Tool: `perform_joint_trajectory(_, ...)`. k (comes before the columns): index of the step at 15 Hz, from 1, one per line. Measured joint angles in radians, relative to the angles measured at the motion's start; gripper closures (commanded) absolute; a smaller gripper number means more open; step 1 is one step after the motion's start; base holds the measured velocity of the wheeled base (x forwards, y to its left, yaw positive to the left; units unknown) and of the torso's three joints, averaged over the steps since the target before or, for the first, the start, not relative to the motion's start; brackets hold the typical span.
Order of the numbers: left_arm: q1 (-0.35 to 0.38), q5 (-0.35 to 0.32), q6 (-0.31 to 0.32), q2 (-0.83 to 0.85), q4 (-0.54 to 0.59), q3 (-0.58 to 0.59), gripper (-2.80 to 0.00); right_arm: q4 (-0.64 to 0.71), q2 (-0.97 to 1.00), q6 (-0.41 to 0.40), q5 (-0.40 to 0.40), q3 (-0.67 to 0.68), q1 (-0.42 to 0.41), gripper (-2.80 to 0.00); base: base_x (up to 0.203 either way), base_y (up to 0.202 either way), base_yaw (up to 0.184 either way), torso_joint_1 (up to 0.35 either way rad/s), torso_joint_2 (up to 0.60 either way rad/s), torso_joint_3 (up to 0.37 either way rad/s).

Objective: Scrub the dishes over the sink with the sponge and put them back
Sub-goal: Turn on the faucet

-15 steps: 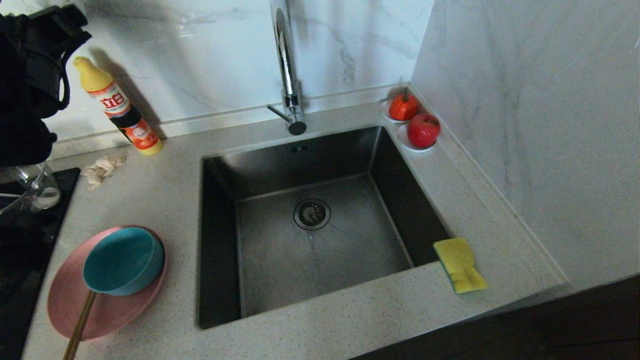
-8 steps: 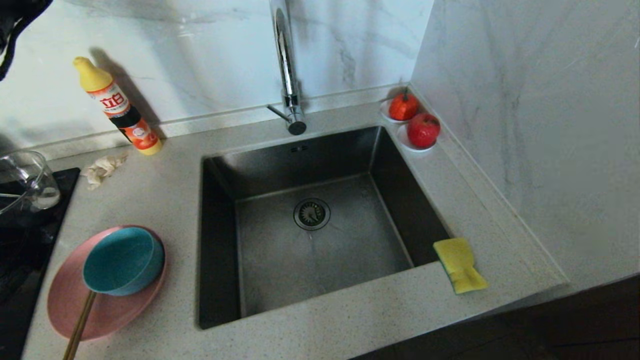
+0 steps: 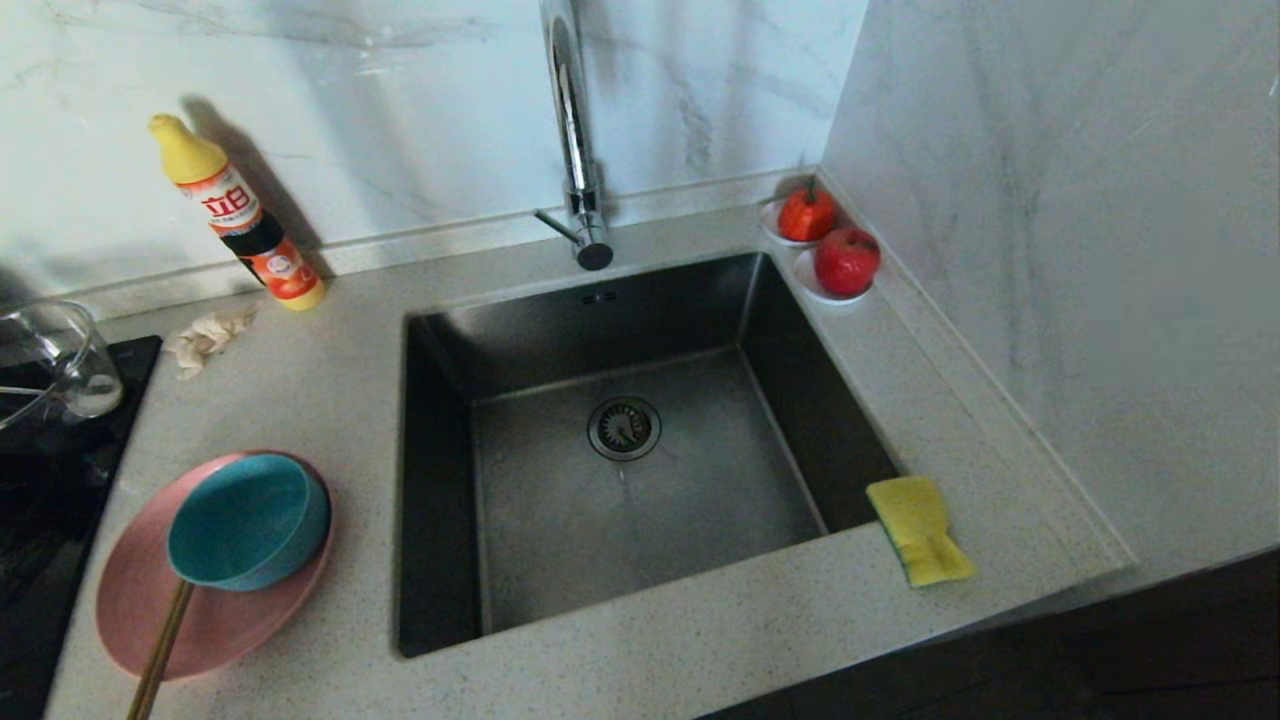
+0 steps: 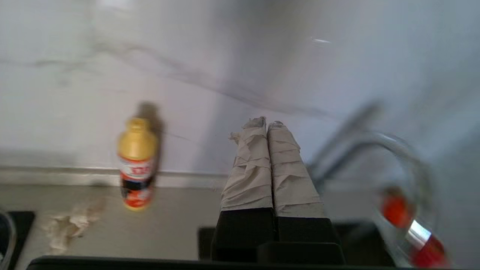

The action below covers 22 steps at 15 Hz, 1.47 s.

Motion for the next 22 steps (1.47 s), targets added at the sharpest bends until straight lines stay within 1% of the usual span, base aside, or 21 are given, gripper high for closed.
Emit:
perform_joint_trajectory(2, -0.003, -0.024, 0.064, -0.062, 0.12, 0.037, 0.0, 0.0, 0.0, -0.001, 0.0, 0.0, 0.0, 0.0, 0.0, 0.0, 0.0, 0.0, 0.0, 0.0)
perform_joint_trajectory(4, -0.021, -0.07, 0.149, -0.109, 0.296, 0.061, 0.0, 0.0, 0.0, -0.001, 0.0, -0.001, 0.0, 0.0, 0.0, 0.0, 0.0, 0.0, 0.0, 0.0)
perform_joint_trajectory(5, -0.038, -0.085, 0.169, -0.123, 0.376, 0.062, 0.0, 0.001, 0.0, 0.0, 0.0, -0.001, 0.0, 0.0, 0.0, 0.0, 0.0, 0.0, 0.0, 0.0)
perform_joint_trajectory(6, -0.061, -0.09, 0.173, -0.13, 0.435, 0.062, 0.0, 0.0, 0.0, 0.0, 0.0, -0.001, 0.0, 0.0, 0.0, 0.0, 0.0, 0.0, 0.0, 0.0)
perform_joint_trajectory(7, -0.079, -0.092, 0.171, -0.127, 0.456, 0.061, 0.0, 0.0, 0.0, 0.0, 0.0, -0.001, 0.0, 0.0, 0.0, 0.0, 0.0, 0.0, 0.0, 0.0)
perform_joint_trajectory(8, -0.091, -0.093, 0.16, -0.119, 0.458, 0.057, 0.0, 0.0, 0.0, 0.0, 0.0, -0.001, 0.0, 0.0, 0.0, 0.0, 0.0, 0.0, 0.0, 0.0)
perform_joint_trajectory(9, -0.105, -0.104, 0.128, -0.106, 0.459, 0.05, 0.0, 0.0, 0.0, 0.0, 0.0, -0.001, 0.0, 0.0, 0.0, 0.0, 0.0, 0.0, 0.0, 0.0)
perform_joint_trajectory(10, -0.113, -0.13, 0.105, -0.09, 0.463, 0.041, 0.0, 0.0, 0.0, 0.0, 0.0, -0.001, 0.0, 0.0, 0.0, 0.0, 0.0, 0.0, 0.0, 0.0)
perform_joint_trajectory(13, -0.121, -0.202, 0.076, -0.017, 0.466, 0.025, 0.0, 0.0, 0.0, 0.0, 0.0, 0.0, 0.0, 0.0, 0.0, 0.0, 0.0, 0.0, 0.0, 0.0)
perform_joint_trajectory(14, -0.122, -0.242, 0.062, 0.005, 0.465, 0.023, 0.0, 0.0, 0.0, 0.0, 0.0, 0.0, 0.0, 0.0, 0.0, 0.0, 0.0, 0.0, 0.0, 0.0)
perform_joint_trajectory(16, -0.123, -0.377, 0.033, 0.059, 0.467, 0.018, 0.0, 0.001, 0.0, 0.0, 0.0, -0.001, 0.0, 0.0, 0.0, 0.0, 0.0, 0.0, 0.0, 0.0)
perform_joint_trajectory(17, -0.123, -0.415, 0.021, 0.088, 0.466, 0.014, 0.0, 0.0, 0.0, 0.0, 0.0, -0.001, 0.0, 0.0, 0.0, 0.0, 0.0, 0.0, 0.0, 0.0)
perform_joint_trajectory(19, -0.127, -0.446, -0.008, 0.157, 0.457, 0.007, 0.0, 0.0, 0.0, 0.0, 0.0, -0.001, 0.0, 0.0, 0.0, 0.0, 0.0, 0.0, 0.0, 0.0)
perform_joint_trajectory(20, -0.133, -0.467, -0.033, 0.193, 0.452, 0.003, 0.0, 0.001, 0.0, 0.0, 0.0, -0.001, 0.0, 0.0, 0.0, 0.0, 0.0, 0.0, 0.0, 0.0)
perform_joint_trajectory(22, -0.143, -0.509, -0.081, 0.259, 0.401, -0.001, 0.0, 0.0, 0.0, 0.0, 0.0, -0.001, 0.0, 0.0, 0.0, 0.0, 0.0, 0.0, 0.0, 0.0)
